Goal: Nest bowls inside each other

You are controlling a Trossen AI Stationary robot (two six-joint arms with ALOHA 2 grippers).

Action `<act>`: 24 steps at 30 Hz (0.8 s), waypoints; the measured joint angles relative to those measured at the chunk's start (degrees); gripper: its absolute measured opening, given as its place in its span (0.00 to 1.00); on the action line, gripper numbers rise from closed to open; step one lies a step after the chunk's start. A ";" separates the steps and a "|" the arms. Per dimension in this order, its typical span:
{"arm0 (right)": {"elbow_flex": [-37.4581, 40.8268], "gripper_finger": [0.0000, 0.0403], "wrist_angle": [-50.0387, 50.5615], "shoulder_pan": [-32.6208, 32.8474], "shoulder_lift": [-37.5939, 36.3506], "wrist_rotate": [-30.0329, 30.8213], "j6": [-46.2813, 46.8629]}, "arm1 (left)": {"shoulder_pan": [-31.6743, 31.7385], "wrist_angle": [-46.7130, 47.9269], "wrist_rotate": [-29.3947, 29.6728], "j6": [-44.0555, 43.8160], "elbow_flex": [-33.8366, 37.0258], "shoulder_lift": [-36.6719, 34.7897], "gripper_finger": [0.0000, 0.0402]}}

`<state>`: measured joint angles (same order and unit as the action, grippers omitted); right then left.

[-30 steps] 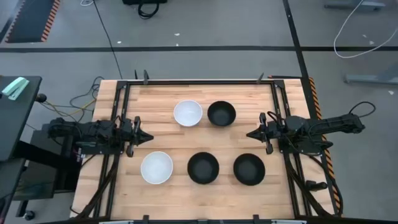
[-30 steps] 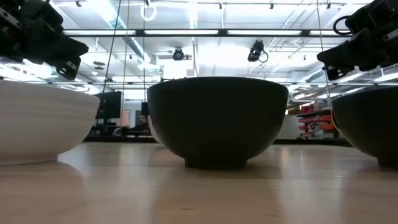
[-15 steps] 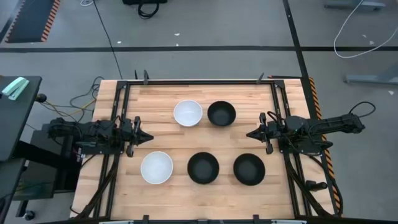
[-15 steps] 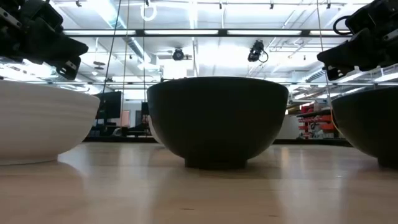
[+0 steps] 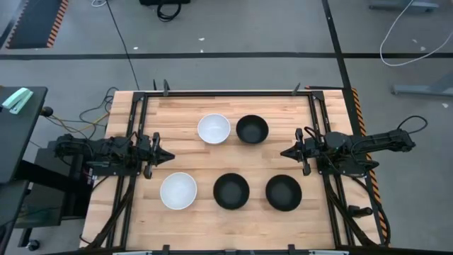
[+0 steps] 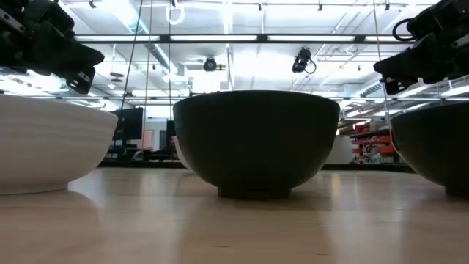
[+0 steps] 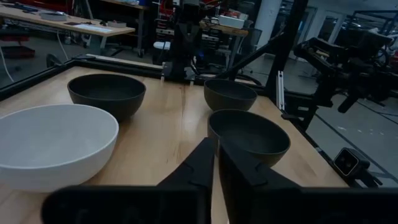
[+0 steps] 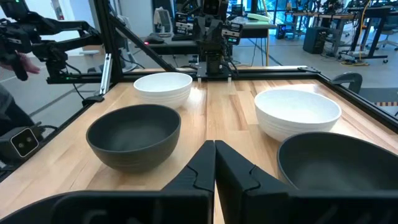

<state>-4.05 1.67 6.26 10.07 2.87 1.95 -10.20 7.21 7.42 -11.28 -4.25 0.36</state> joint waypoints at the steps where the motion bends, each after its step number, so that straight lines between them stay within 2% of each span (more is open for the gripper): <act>1: 0.02 0.03 0.00 0.02 0.02 0.00 -0.02 | -0.01 -0.01 0.00 -0.03 0.00 0.01 0.07; 9: 0.02 0.03 0.00 0.02 0.00 0.00 -0.02 | 0.00 -2.17 0.46 -0.02 0.00 0.01 0.07; 14: 0.01 0.03 -0.01 0.01 0.00 0.01 -0.01 | 0.07 -13.36 9.96 0.73 0.00 0.02 0.08; 19: 0.02 0.03 -0.02 0.02 0.00 0.00 -0.02 | 1.28 -29.57 23.63 14.21 -0.02 0.02 0.06; 22: 0.01 0.03 -0.02 0.01 0.02 0.02 -0.02 | 3.04 -37.34 27.49 19.54 -0.06 -0.02 0.05; 24: 0.02 0.03 -0.02 0.02 0.01 0.00 -0.02 | 4.39 -37.77 28.45 19.31 -0.04 0.00 0.05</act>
<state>-4.03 1.65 6.28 10.08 2.87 1.93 -5.80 -30.56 35.87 8.03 -4.29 0.36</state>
